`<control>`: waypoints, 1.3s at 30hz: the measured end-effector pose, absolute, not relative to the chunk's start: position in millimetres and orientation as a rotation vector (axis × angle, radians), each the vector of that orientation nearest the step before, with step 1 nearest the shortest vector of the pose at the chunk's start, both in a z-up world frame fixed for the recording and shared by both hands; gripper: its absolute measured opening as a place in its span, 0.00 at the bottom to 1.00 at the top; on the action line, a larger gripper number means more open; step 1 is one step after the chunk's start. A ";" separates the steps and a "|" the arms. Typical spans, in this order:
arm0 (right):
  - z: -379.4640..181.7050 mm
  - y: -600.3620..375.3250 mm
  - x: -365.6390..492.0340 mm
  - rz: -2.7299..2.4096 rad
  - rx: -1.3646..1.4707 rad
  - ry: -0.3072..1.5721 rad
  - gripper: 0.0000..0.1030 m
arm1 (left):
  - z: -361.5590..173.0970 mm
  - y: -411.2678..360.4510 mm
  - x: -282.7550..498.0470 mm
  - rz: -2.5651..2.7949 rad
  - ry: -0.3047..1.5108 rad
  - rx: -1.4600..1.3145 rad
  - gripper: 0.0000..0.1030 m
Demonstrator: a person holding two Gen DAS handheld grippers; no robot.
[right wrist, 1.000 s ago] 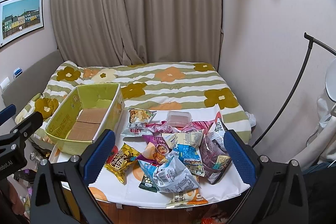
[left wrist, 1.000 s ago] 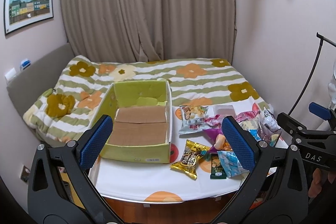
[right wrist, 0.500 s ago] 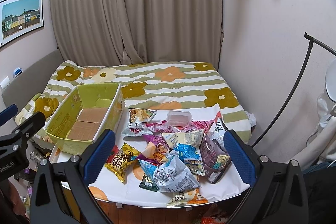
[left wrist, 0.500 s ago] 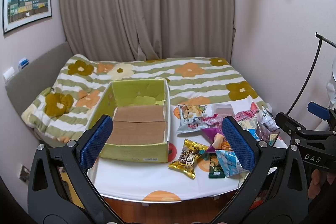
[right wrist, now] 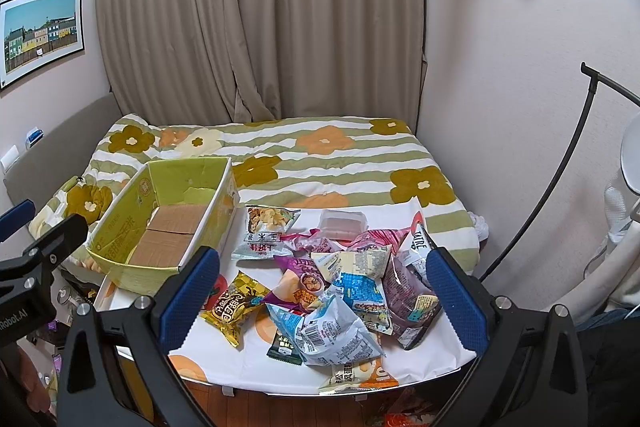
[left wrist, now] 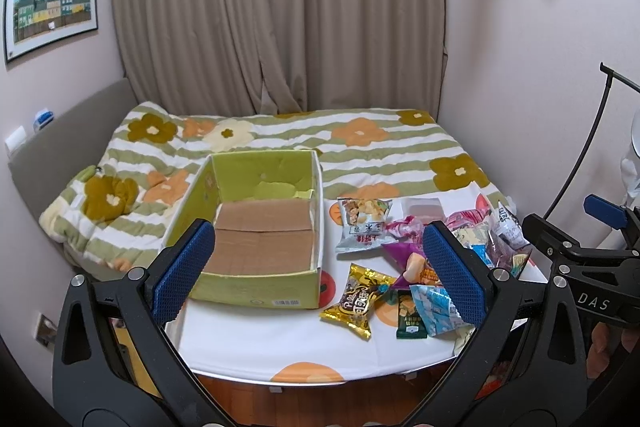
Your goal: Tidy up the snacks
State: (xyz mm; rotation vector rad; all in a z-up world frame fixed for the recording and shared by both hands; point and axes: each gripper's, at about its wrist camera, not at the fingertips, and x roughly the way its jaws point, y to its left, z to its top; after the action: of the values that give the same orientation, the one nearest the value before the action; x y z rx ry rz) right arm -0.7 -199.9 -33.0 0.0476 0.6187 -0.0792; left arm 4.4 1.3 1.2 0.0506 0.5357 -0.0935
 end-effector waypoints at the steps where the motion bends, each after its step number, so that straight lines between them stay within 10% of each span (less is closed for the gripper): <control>1: -32.6 -200.3 -0.3 -0.079 0.047 0.619 1.00 | 1.2 1.3 4.3 -0.094 0.535 0.050 1.00; 39: -82.2 -216.4 -15.8 -0.125 0.094 0.715 1.00 | -67.1 -7.0 34.0 -0.309 0.744 0.003 1.00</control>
State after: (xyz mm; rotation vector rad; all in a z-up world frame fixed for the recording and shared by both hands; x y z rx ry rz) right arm -15.8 -216.4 -82.2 0.0935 0.7148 -0.1254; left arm 34.0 -7.0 -67.1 0.0029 0.7439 -0.3090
